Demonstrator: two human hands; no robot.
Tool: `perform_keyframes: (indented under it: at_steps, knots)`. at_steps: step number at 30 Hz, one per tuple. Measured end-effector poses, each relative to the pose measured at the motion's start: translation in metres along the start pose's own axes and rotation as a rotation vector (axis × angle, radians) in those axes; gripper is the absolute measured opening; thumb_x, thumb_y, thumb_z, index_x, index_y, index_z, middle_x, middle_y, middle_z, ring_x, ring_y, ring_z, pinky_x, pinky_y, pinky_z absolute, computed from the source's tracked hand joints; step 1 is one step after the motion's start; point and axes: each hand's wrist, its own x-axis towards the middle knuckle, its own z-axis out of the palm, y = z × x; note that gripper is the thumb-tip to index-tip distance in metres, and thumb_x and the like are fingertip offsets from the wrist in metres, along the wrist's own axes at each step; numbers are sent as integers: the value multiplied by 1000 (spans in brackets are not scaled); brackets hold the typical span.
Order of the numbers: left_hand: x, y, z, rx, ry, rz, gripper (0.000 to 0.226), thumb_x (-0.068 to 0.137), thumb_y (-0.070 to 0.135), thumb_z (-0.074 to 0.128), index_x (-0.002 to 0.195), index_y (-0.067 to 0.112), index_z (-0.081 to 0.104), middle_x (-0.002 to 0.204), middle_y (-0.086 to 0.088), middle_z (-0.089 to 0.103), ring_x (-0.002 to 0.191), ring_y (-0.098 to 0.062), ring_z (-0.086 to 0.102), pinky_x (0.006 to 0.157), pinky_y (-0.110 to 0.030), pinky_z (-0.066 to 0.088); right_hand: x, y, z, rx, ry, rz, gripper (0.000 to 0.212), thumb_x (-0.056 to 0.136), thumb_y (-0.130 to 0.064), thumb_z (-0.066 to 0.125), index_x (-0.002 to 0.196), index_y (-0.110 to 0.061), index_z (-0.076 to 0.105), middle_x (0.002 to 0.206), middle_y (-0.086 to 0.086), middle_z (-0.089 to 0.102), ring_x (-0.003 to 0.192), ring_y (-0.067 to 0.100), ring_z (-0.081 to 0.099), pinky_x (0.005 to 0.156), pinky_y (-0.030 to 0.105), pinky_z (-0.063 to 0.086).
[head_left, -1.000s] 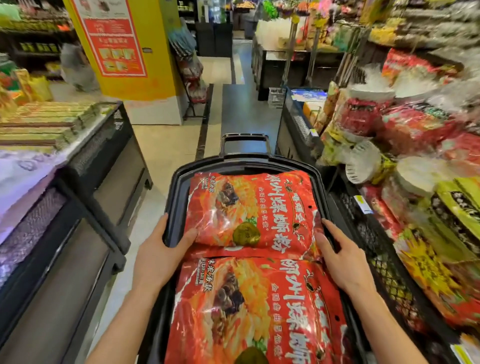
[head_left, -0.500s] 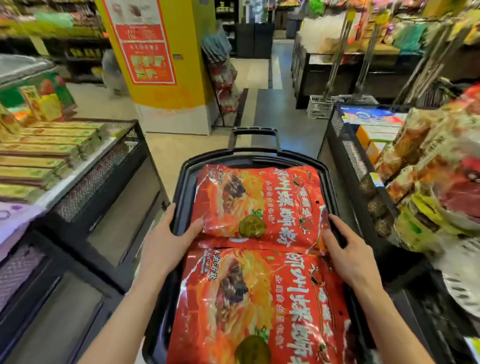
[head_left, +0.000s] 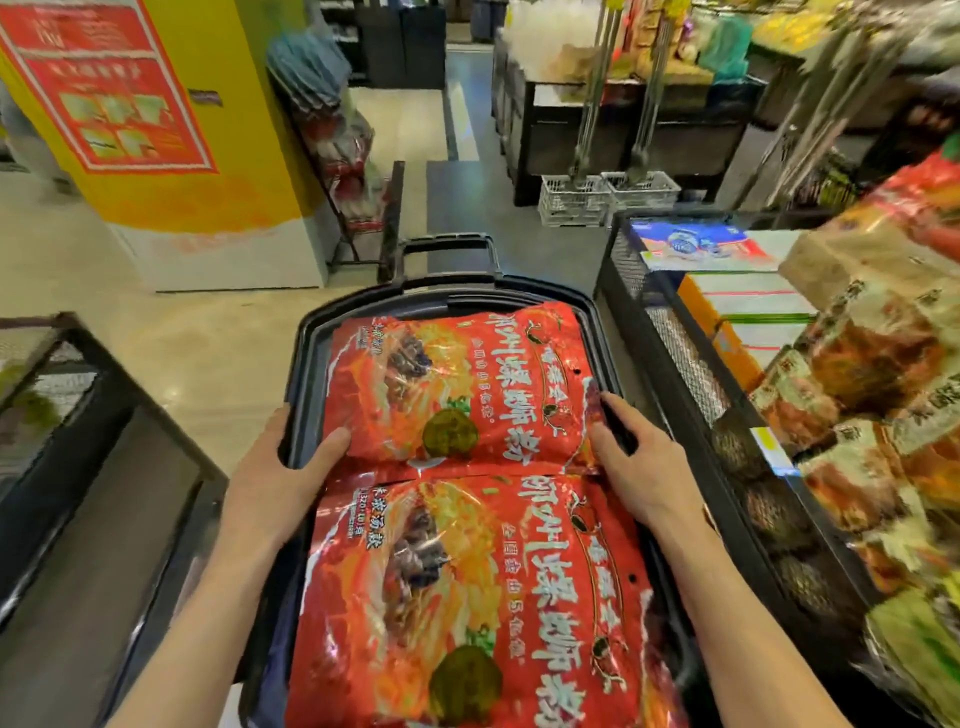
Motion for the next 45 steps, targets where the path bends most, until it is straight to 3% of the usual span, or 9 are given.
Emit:
perform_keyframes:
  at_steps: [7, 12, 18, 22, 30, 34, 36, 42, 45]
  knots:
    - [183, 33, 32, 30, -78, 69, 116, 58, 94, 53, 154, 34, 33, 150, 7, 50, 132, -23, 53, 105, -43, 44, 145, -42, 39, -7, 72, 72, 48, 92, -58, 54, 139, -53, 46, 132, 8, 64, 124, 29, 58, 101, 45, 48]
    - [294, 57, 59, 58, -122, 116, 107, 59, 97, 51, 148, 37, 39, 137, 8, 61, 120, -22, 61, 100, -49, 50, 241, -66, 56, 10, 88, 99, 48, 92, -55, 56, 139, -51, 47, 132, 6, 65, 122, 27, 59, 98, 42, 46]
    - [424, 85, 118, 68, -113, 86, 111, 57, 97, 51, 149, 37, 38, 136, 9, 61, 117, -22, 62, 98, -44, 50, 389, -66, 91, 46, 74, 96, 49, 91, -58, 54, 139, -51, 47, 130, 2, 66, 122, 26, 59, 97, 44, 49]
    - [512, 108, 163, 98, -118, 36, 119, 53, 102, 48, 152, 37, 33, 141, 5, 59, 120, -24, 61, 101, -50, 50, 494, -63, 111, 69, 29, 125, 51, 91, -57, 55, 141, -50, 45, 137, 0, 62, 127, 26, 55, 101, 44, 47]
    - [681, 165, 240, 48, -159, 23, 113, 58, 94, 53, 153, 35, 35, 145, 5, 56, 125, -22, 58, 105, -46, 47, 674, -86, 115, 4, 43, 167, 49, 93, -56, 54, 141, -51, 45, 131, 8, 65, 120, 29, 60, 93, 42, 50]
    - [773, 186, 282, 58, -252, 36, 108, 58, 98, 54, 147, 39, 40, 136, 6, 63, 116, -21, 63, 100, -49, 51, 744, -91, 121, -7, 108, 225, 48, 93, -54, 55, 140, -50, 47, 131, 7, 66, 121, 29, 60, 96, 41, 48]
    - [825, 197, 310, 30, -297, 61, 109, 59, 96, 57, 150, 38, 39, 143, 4, 58, 124, -23, 59, 105, -48, 47, 782, -93, 126, -34, 142, 270, 48, 93, -55, 54, 140, -50, 46, 130, 8, 66, 121, 32, 59, 98, 43, 48]
    - [959, 261, 381, 16, -492, 185, 93, 74, 73, 66, 152, 31, 38, 138, 5, 57, 127, -28, 56, 97, -36, 42, 877, -103, 146, -3, 299, 448, 49, 92, -59, 53, 140, -52, 45, 116, 14, 71, 109, 32, 64, 86, 41, 50]
    - [1019, 294, 416, 79, -598, 257, 95, 74, 77, 62, 154, 38, 30, 141, 0, 57, 124, -29, 58, 93, -37, 44, 912, -112, 153, 41, 381, 532, 50, 93, -55, 54, 142, -49, 45, 106, 18, 72, 95, 31, 66, 77, 38, 47]
